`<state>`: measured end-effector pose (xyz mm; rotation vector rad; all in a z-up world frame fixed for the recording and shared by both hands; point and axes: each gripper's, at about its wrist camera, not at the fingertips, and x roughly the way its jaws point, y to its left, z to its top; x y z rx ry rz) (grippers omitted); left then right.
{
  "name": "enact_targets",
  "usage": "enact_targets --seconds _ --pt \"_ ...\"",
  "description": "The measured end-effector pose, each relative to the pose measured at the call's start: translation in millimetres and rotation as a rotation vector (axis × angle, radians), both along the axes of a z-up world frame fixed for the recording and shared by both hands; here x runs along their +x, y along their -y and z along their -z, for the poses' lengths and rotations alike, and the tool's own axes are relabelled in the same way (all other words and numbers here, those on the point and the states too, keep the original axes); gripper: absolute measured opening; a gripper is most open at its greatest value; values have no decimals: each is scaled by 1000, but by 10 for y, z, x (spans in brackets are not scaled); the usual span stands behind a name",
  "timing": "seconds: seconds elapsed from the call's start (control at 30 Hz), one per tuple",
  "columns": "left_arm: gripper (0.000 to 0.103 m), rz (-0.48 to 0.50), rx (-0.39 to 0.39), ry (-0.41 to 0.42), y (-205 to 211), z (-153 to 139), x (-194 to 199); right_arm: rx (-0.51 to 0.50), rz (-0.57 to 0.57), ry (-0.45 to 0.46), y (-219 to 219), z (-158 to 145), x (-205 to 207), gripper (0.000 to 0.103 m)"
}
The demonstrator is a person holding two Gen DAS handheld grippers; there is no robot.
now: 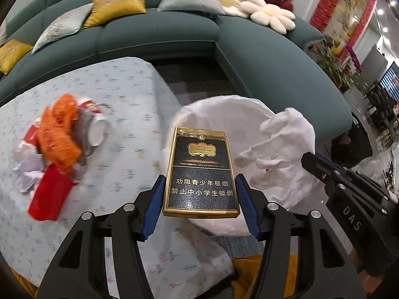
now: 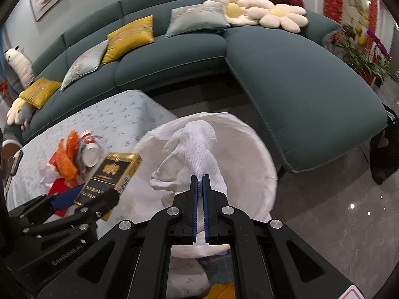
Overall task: Collect trash
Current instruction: 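Carry the cigarette box and white glove over the wastebasket with both tools, then open both tools to drop the box and glove into the wastebasket, then grasp the red box with the left tool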
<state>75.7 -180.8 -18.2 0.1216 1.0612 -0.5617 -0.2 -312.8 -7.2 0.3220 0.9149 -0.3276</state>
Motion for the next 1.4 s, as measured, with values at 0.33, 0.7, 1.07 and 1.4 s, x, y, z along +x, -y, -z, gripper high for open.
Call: enact_targets --seconds 0.33,0.7,1.07,1.4 --pt "78 4 -9 12 194 22 25 -11 34 6 150 -1 26 21" --pt "80 -86 -11 33 -261 -103 70 -28 10 33 -156 -144 43 45" --pt "82 -199 22 63 -1070 -154 113 -8 -79 17 -778 -112 151 53" --pt "80 -291 43 49 -1797 20 189 16 -167 -21 -1360 36 277 53"
